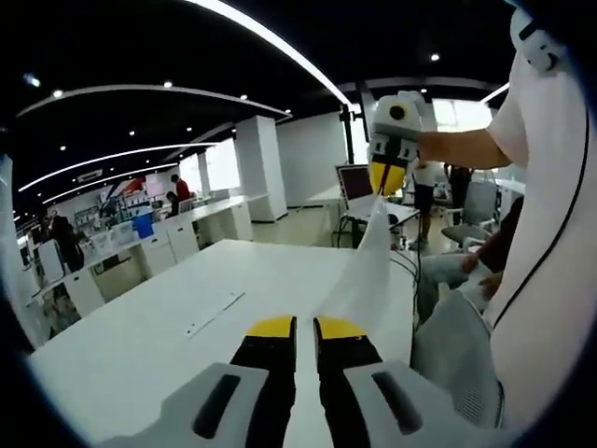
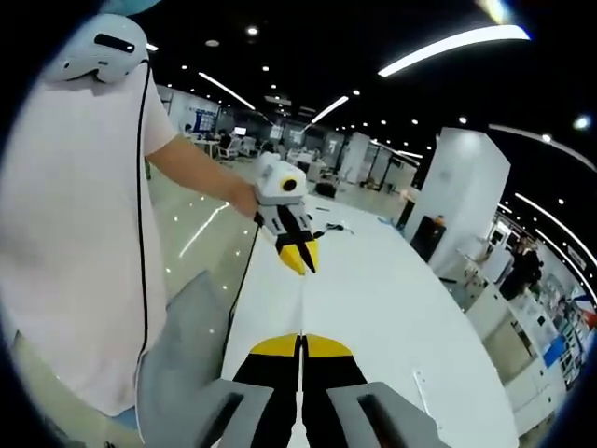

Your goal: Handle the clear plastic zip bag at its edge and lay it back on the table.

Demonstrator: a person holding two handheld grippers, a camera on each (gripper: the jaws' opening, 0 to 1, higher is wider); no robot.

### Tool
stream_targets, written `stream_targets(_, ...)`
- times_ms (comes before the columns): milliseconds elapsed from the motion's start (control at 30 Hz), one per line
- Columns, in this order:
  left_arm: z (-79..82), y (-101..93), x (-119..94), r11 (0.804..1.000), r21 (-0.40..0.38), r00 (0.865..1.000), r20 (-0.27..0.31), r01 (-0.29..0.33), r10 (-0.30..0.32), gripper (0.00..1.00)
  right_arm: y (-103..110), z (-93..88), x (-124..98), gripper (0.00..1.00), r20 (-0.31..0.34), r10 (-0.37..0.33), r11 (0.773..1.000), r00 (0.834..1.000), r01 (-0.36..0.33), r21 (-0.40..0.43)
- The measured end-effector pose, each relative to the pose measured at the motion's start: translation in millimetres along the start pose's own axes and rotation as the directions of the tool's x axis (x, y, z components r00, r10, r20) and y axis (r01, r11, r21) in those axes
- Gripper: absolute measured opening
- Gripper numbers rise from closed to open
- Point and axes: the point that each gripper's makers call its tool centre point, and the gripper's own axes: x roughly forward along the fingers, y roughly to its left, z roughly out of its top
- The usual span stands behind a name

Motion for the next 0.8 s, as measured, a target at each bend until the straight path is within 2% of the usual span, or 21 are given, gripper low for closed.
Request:
stream_targets(233, 1.2, -6.3, 1, 1.000, -0.003, 1.000, 0.010, 0.029, -0.029, 0.00, 1, -1.8, -2, 0.00, -0.005, -0.001, 1.000, 1.000, 0.001, 0.003)
stream_targets(533, 1.4, -13.7, 0, 0.998, -0.017, 0.998, 0.012, 0.055, -0.055, 0.00, -3, -6.5, -5, 0.00, -0.011, -0.012, 1.000, 1.000, 0.012, 0.014)
stream_targets(633, 5.7, -17.6, -2, 0.996, -0.054, 0.997, 0.023, 0.073, -0.072, 0.00, -6, -9.2, -6, 0.00, -0.013, -0.020, 1.000, 1.000, 0.020, 0.020)
stream_targets(800, 13.1, -20.3, -4, 0.995, -0.063, 0.997, 0.028, 0.076, -0.075, 0.00, -10, -18.1, -7, 0.00, -0.026, -0.031, 0.999, 0.999, 0.032, 0.042)
